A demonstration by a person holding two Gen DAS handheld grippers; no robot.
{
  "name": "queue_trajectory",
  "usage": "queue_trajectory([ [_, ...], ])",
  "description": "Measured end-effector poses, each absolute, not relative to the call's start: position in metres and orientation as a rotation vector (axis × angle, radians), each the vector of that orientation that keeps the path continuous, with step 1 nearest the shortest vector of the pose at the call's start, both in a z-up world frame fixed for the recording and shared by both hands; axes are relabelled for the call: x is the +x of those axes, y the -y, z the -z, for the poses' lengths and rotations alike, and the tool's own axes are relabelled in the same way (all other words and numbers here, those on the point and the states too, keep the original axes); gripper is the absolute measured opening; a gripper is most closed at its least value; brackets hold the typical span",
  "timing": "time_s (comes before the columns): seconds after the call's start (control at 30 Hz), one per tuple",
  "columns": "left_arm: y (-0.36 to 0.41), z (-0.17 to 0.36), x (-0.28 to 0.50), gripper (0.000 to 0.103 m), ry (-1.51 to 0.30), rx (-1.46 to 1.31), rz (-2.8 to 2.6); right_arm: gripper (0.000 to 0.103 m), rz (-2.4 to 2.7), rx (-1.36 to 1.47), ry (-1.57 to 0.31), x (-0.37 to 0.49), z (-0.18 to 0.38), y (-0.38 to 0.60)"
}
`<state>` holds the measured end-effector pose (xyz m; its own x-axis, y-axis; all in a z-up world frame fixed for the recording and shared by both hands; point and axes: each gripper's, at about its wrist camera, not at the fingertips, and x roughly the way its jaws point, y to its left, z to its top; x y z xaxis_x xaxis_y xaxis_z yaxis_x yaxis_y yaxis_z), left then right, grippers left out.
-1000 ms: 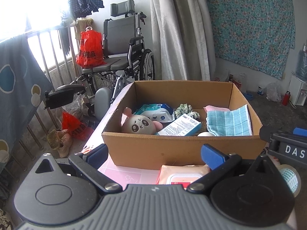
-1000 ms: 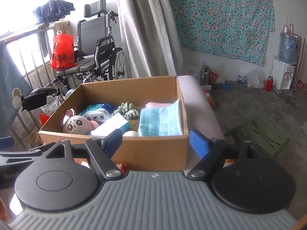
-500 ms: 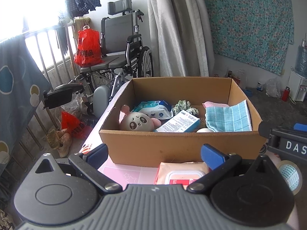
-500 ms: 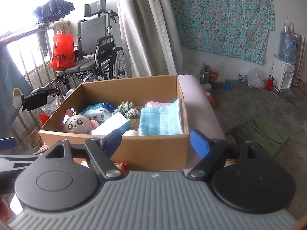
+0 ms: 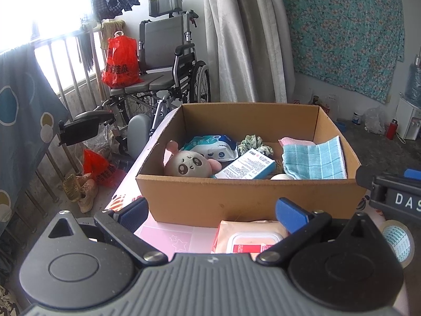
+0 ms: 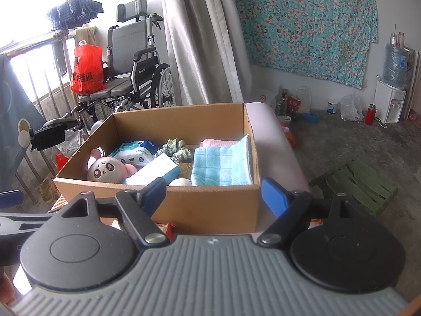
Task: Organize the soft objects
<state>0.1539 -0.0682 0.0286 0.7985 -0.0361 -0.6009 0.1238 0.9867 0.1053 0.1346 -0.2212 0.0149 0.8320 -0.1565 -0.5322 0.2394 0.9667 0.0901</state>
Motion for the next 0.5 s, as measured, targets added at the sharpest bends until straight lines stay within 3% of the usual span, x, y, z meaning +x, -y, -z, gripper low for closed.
queue_trajectory([
  [0.5,0.0705,-0.0251,0.1537,0.103,-0.64,0.143,0.088,0.081,0.2,0.146,-0.558,0.1343,-0.0146,0.2184],
])
